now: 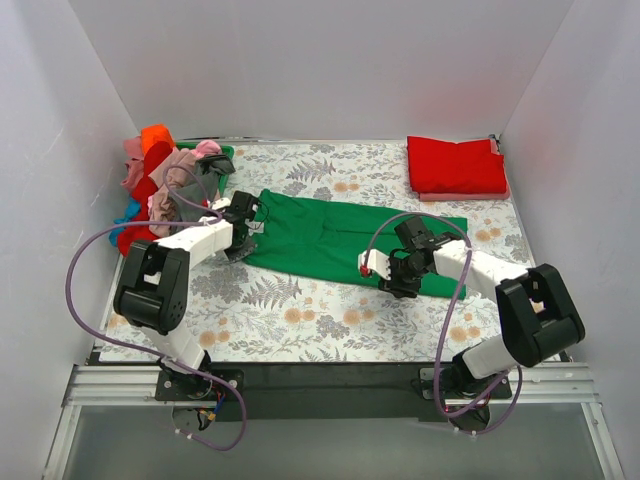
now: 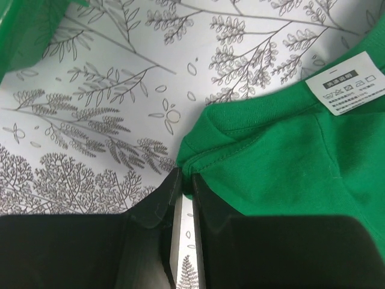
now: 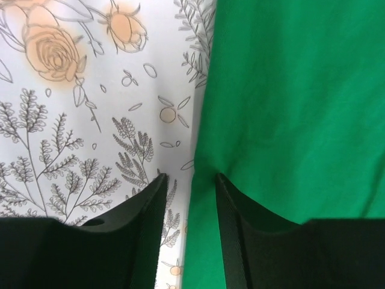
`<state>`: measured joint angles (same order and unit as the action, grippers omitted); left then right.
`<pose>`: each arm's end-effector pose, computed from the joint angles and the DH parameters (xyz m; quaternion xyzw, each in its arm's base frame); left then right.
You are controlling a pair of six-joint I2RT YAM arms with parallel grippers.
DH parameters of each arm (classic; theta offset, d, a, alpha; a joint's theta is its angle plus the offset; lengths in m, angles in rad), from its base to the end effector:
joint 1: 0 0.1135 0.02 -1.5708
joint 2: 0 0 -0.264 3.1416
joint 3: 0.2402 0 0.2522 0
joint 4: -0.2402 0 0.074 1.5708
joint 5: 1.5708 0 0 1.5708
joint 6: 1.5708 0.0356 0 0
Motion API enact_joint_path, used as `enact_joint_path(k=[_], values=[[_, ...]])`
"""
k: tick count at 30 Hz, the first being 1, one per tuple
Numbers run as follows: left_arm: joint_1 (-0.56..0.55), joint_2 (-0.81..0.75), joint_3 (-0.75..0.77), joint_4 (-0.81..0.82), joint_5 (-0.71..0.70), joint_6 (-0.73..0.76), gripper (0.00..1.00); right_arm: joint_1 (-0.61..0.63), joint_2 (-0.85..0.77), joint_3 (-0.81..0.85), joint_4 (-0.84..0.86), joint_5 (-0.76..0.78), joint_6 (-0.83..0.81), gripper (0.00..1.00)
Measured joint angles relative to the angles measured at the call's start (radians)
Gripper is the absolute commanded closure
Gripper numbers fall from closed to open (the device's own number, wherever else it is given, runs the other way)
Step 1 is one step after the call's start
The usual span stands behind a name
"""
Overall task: Fold and stack the t-shirts
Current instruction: Fold the tshirt
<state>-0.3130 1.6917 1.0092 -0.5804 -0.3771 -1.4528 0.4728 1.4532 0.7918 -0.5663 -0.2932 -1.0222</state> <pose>0.3011 -0.0837 0.1656 -0.5479 0.8017 0.0012 0.2387 0.2228 0.1255 0.1708 -0.6809 0.6979 0.0927 0.2016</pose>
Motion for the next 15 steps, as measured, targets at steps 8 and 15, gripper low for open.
enact_joint_path(k=[8, 15], values=[[0.019, 0.039, 0.027, 0.017, 0.001, 0.043, 0.93, 0.0, 0.034, 0.0, 0.039, 0.022, 0.001, 0.99], [0.038, 0.071, 0.06, 0.022, -0.006, 0.074, 0.93, 0.04, -0.037, -0.063, 0.011, -0.028, -0.029, 0.99]])
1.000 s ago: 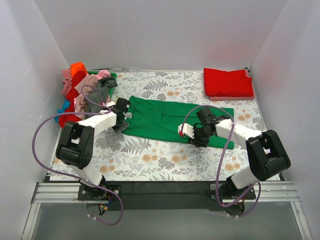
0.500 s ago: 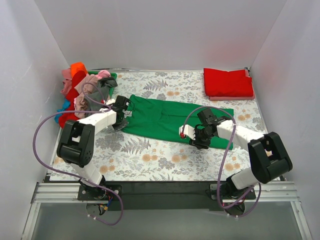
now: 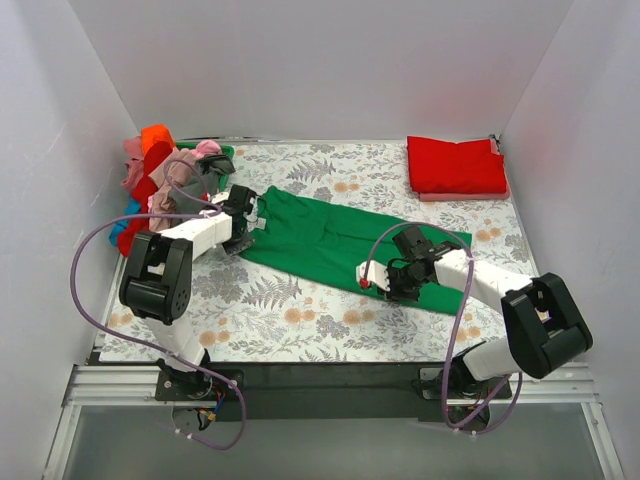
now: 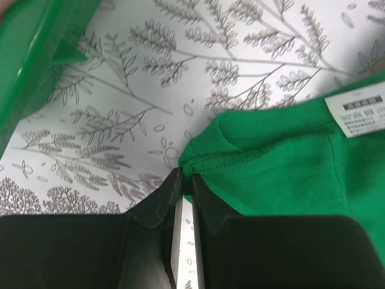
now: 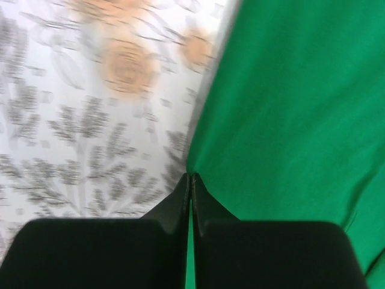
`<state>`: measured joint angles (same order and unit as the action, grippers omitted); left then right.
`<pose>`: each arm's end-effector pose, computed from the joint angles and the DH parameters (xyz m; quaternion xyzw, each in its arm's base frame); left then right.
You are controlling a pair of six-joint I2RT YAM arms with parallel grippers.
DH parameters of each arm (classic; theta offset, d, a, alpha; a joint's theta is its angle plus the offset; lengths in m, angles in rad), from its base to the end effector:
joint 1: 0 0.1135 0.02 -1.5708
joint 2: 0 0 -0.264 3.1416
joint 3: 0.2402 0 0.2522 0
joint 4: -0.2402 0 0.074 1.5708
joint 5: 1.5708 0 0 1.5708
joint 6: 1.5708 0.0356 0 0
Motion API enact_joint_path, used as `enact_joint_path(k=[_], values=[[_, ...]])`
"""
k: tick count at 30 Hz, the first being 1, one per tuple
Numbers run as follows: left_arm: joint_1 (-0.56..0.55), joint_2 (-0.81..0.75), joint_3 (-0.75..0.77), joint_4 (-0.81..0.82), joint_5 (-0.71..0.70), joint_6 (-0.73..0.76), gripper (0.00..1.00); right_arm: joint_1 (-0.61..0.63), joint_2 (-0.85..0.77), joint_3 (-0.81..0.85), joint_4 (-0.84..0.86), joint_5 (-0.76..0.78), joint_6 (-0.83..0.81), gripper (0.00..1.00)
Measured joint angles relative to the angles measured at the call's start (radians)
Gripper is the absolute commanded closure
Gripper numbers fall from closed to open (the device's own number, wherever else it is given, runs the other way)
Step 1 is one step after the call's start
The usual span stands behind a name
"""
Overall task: Fold and stack the t-shirts
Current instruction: Fold the tshirt
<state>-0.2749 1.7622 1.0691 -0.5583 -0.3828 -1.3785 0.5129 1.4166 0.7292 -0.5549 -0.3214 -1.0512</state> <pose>0.3218 -0.0769 0.1607 -0.5339 0.8095 0.0123 0.2439 0.2050 0.1284 0.1633 -0.7048 0.6725 0.1092 0.1976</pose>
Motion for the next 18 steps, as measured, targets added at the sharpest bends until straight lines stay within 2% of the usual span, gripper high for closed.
enact_joint_path(k=[3, 6, 7, 9, 10, 11, 13, 18], values=[[0.004, 0.028, 0.032, 0.0, -0.005, 0.018, 0.92, 0.066, -0.041, -0.033, -0.027, -0.029, 0.001, 0.99], [0.005, 0.055, 0.065, 0.002, -0.01, 0.039, 0.9, 0.13, -0.06, -0.043, -0.052, -0.056, 0.012, 0.89], [0.005, 0.06, 0.073, 0.002, -0.01, 0.05, 0.85, 0.147, -0.061, -0.043, -0.06, -0.068, 0.019, 0.81], [0.005, 0.066, 0.087, 0.002, -0.012, 0.079, 0.73, 0.161, -0.06, -0.032, -0.101, -0.08, 0.036, 0.75], [0.007, 0.066, 0.093, 0.001, -0.013, 0.098, 0.62, 0.161, -0.06, -0.02, -0.127, -0.081, 0.042, 0.67], [0.01, 0.065, 0.102, 0.001, -0.013, 0.12, 0.57, 0.161, -0.06, -0.002, -0.155, -0.076, 0.049, 0.64], [0.014, 0.054, 0.113, 0.013, -0.008, 0.157, 0.49, 0.156, -0.06, 0.052, -0.19, -0.069, 0.058, 0.58], [0.018, -0.058, 0.113, 0.026, 0.005, 0.236, 0.41, 0.084, 0.013, 0.326, -0.22, -0.087, 0.082, 0.55]])
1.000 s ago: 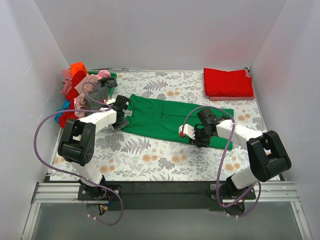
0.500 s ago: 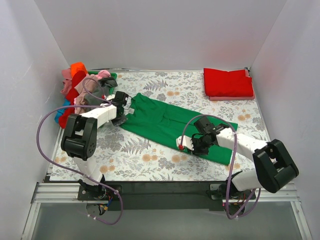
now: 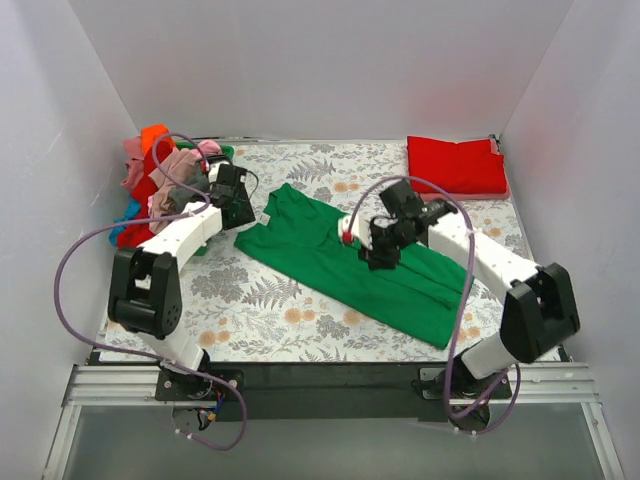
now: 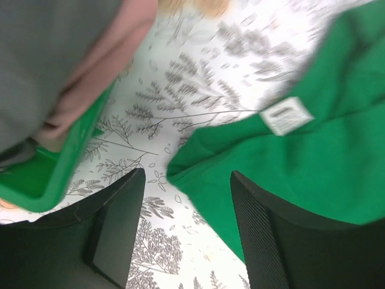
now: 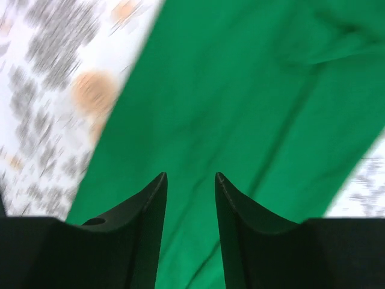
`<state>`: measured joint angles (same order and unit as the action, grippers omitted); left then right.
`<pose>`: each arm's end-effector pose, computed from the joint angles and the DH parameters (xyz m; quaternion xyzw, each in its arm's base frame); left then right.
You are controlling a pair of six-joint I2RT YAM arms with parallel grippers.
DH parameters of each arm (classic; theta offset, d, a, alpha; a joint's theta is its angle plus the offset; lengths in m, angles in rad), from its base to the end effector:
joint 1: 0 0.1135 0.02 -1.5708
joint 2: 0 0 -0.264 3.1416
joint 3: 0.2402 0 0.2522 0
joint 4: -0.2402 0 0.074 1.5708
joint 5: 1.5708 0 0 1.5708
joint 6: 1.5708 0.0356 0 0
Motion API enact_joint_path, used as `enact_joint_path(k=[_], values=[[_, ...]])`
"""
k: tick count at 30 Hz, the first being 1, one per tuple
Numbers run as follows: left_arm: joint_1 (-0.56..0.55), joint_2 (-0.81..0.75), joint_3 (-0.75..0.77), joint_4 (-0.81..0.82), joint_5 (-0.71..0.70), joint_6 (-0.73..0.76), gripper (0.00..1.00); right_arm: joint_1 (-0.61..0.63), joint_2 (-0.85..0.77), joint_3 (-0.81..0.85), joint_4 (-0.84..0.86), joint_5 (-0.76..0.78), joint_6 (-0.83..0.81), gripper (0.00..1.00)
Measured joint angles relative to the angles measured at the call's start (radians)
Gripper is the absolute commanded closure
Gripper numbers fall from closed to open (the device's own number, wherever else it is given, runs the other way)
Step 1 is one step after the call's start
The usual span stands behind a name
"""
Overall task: Fold and stack the t-shirts
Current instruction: Fold the tshirt
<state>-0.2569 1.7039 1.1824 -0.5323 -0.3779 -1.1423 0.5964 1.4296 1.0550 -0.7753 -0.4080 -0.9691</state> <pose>0.3421 -0.0763 0.2121 -0.4502 0.8375 -0.0227 0.3090 0.2207 0.1669 0.2437 -0.7054 0.6491 0.1568 0.2377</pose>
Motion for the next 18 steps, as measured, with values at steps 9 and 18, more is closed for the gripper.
enact_joint_path(k=[9, 18], values=[[0.0, -0.301, -0.034, 0.095, 0.117, 0.086, 0.35, -0.146, 0.544, 0.653, 0.096, -0.172, 0.355, 0.53], [0.0, -0.636, -0.328, 0.143, 0.178, 0.17, 0.31, -0.143, 1.026, 1.132, 0.182, -0.218, 0.737, 0.01]])
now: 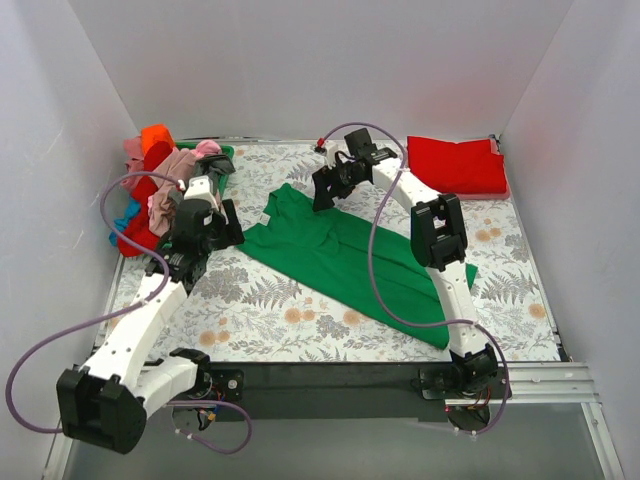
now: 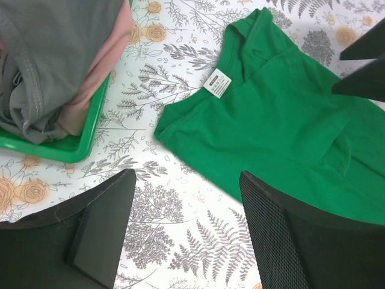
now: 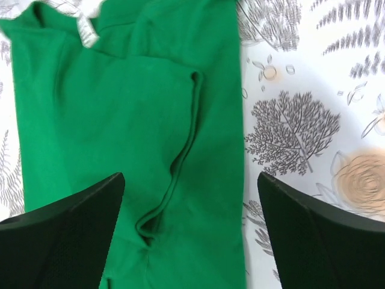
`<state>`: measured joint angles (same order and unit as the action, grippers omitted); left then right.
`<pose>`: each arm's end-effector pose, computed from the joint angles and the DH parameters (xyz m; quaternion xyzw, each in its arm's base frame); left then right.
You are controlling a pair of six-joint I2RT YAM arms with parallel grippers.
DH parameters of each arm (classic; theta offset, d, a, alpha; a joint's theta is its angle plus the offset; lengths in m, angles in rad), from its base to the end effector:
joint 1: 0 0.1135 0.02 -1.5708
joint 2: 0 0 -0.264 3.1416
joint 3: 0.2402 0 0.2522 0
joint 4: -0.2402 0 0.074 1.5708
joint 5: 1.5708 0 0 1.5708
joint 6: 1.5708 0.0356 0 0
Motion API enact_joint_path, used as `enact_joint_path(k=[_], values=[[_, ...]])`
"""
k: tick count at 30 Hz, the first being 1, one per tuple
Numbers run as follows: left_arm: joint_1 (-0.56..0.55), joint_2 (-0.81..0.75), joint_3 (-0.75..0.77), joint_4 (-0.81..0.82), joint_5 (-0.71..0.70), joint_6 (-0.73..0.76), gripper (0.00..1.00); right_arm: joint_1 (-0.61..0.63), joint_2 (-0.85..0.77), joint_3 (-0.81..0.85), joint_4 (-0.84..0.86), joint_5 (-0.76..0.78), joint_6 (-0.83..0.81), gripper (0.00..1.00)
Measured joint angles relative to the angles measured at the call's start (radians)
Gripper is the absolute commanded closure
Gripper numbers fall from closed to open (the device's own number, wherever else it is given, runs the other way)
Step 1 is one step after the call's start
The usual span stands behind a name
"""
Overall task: Fold and stack the t-shirts
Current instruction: Fold the tshirt
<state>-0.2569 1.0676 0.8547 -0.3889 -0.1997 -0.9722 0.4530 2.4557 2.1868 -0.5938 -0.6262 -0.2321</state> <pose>0.2287 -0.0528 0.2900 -0.3517 0.8085 -0.1951 0.4295 0.4794 0.2565 0.1953 -0.4003 0.8047 0.3235 0.2960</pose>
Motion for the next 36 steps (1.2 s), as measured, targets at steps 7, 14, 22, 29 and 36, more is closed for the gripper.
enact_joint_path(k=[7, 14, 22, 29, 36], values=[[0.0, -0.18, -0.098, 0.0, 0.018, 0.014, 0.31, 0.001, 0.063, 0.024, 0.037, 0.024, 0.107, 0.05], [0.0, -0.195, -0.1, 0.008, 0.037, 0.014, 0.31, 0.001, 0.069, 0.011, 0.044, 0.001, 0.137, 0.3], [0.0, -0.204, -0.112, 0.006, 0.063, 0.01, 0.31, 0.0, 0.084, 0.001, 0.035, 0.003, 0.157, 0.91], [0.0, -0.22, -0.112, 0.005, 0.083, 0.005, 0.31, -0.024, 0.105, 0.034, 0.048, 0.074, 0.254, 0.99], [0.0, -0.212, -0.127, 0.031, 0.12, -0.071, 0.02, -0.155, 0.107, 0.065, 0.135, 0.145, 0.371, 0.92]])
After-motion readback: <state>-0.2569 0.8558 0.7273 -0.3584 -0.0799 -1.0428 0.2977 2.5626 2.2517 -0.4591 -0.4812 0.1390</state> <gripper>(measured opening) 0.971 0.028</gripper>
